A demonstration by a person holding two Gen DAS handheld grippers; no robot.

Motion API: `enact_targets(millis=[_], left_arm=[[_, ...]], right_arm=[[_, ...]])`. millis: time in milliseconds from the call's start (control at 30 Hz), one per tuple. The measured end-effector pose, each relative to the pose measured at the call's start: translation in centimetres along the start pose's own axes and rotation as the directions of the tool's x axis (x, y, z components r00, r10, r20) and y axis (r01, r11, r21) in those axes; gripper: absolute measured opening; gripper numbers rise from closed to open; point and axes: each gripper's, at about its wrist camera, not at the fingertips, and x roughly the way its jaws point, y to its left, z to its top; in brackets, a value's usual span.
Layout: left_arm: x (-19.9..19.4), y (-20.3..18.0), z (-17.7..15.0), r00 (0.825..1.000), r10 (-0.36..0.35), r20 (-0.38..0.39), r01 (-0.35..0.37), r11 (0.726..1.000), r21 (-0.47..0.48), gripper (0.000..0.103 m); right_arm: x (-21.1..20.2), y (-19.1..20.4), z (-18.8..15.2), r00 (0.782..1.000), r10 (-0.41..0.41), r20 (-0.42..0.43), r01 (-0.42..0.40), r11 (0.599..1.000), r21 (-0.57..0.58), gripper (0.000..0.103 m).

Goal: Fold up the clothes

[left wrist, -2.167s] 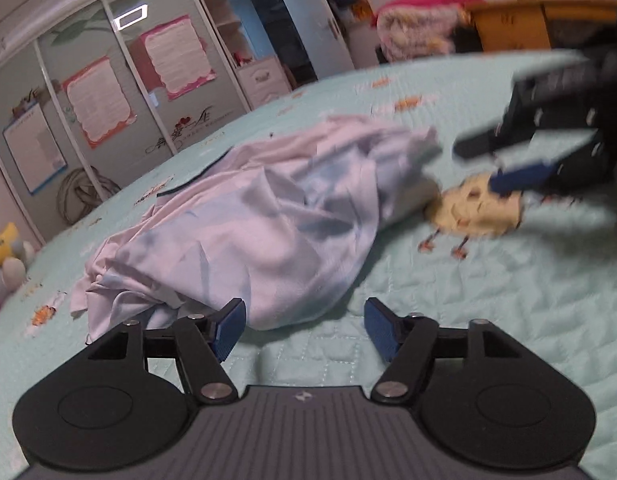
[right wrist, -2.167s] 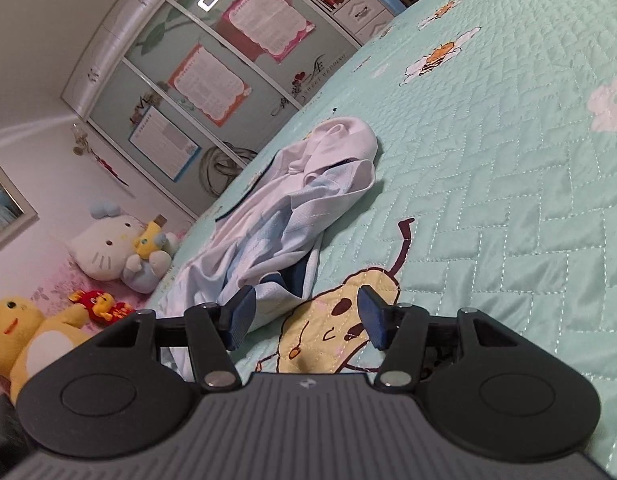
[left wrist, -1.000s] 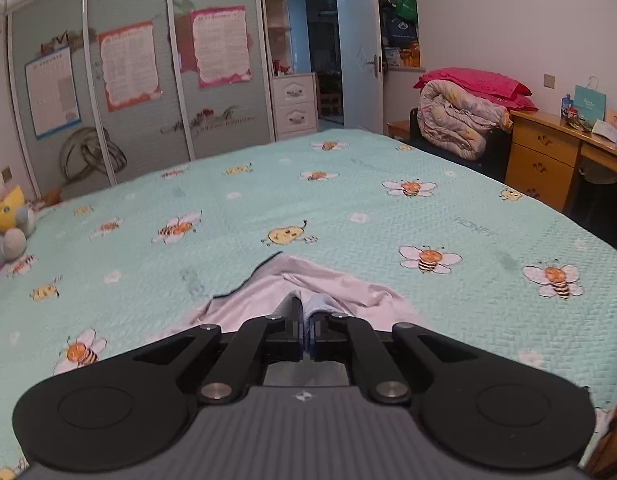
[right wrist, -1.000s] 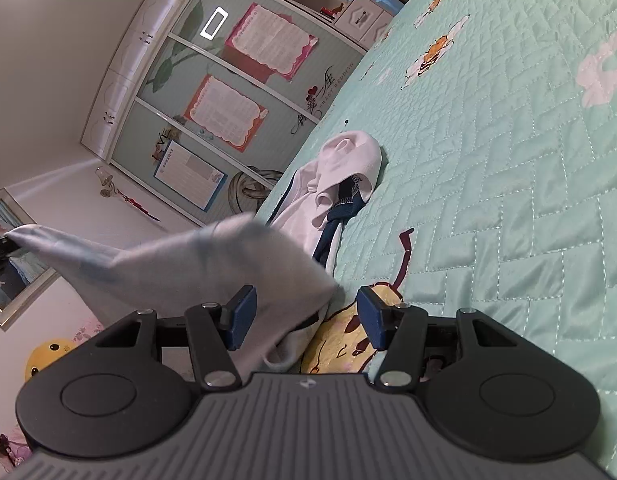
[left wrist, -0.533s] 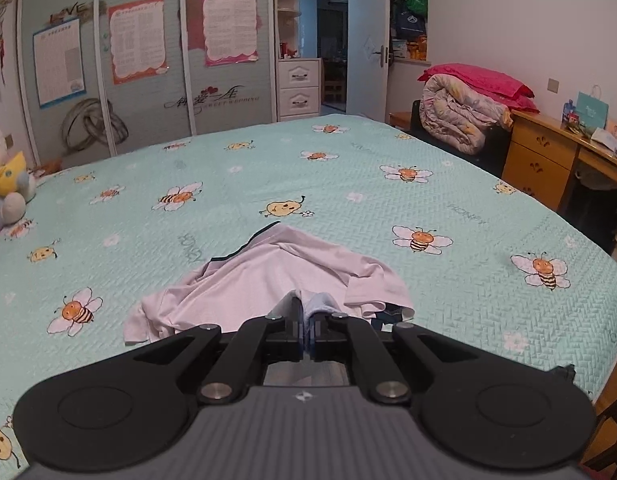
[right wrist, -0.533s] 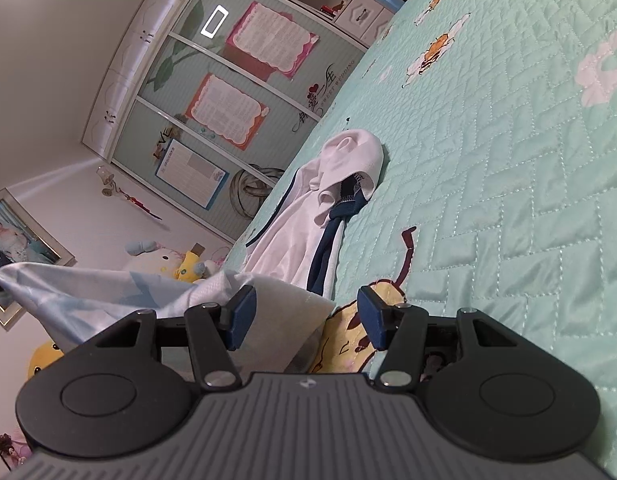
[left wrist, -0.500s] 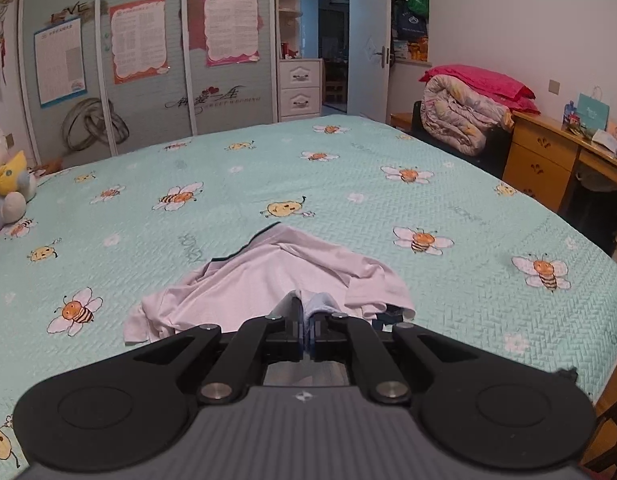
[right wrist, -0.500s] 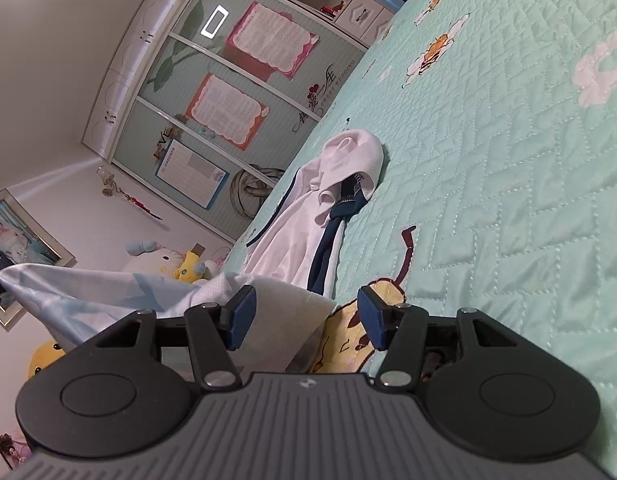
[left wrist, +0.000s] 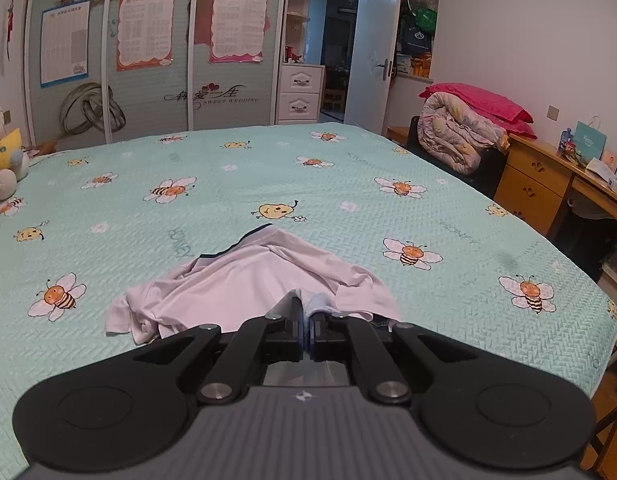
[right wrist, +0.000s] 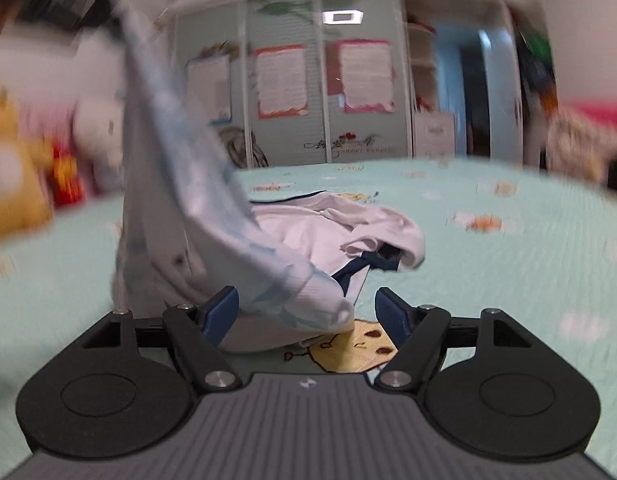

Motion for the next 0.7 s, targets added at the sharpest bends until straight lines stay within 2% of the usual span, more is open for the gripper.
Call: enact_targets(millis=[233, 367, 433, 467, 500, 533, 567, 633, 667, 700], left_arm=[[0.5, 0.5, -1.0, 1.000, -0.003, -0.016, 0.003, 1.000, -0.011, 0.003], [1.5, 1.1, -1.1, 0.999, 0.016, -0.034, -0.016, 1.000, 0.002, 0.003], [2.9, 1.2, -1.4, 0.998, 0.027, -0.052, -0.026, 0.999, 0.029, 0.003], [3.6, 1.3, -1.5, 0.998, 0.032, -0.060, -0.030, 0.999, 0.043, 0.004], [4.3, 1.4, -1.6, 0.997, 0.038, -0.069, -0.034, 0.998, 0.057, 0.005], [5.3, 1.4, -1.8, 0.996, 0.047, -0.076, -0.041, 0.996, 0.074, 0.006], [6.4, 1.4, -2.0, 0.995, 0.056, -0.083, -0.049, 0.995, 0.090, 0.007], [9.1, 1.2, -2.8, 0.992, 0.074, -0.106, -0.059, 0.989, 0.137, 0.015], [10.3, 1.2, -3.5, 0.987, 0.097, -0.128, -0.077, 0.985, 0.151, 0.036], [11.6, 1.2, -4.2, 0.981, 0.124, -0.152, -0.099, 0.982, 0.163, 0.066]], right_arm=[[1.8, 1.6, 0.6, 1.000, -0.020, 0.007, 0.021, 0.990, -0.141, 0.075], [2.9, 0.6, 1.6, 0.999, 0.031, -0.038, -0.035, 0.992, -0.117, 0.073], [3.4, 0.0, 2.0, 0.996, 0.059, -0.060, -0.065, 0.993, -0.100, 0.050], [3.5, -1.0, 2.6, 0.993, 0.086, -0.077, -0.089, 0.996, -0.029, 0.029], [3.7, -2.5, 3.1, 0.988, 0.122, -0.092, -0.114, 0.989, 0.090, 0.020], [4.0, -4.3, 3.4, 0.983, 0.157, -0.095, -0.133, 0.966, 0.221, 0.019], [4.3, -6.1, 3.5, 0.977, 0.191, -0.093, -0.148, 0.926, 0.349, 0.016], [5.3, -9.2, 3.1, 0.972, 0.220, -0.082, -0.141, 0.827, 0.545, 0.015], [5.9, -10.5, 2.6, 0.971, 0.227, -0.079, -0.132, 0.776, 0.617, 0.015], [6.7, -11.4, 2.0, 0.970, 0.226, -0.087, -0.116, 0.748, 0.654, 0.016]])
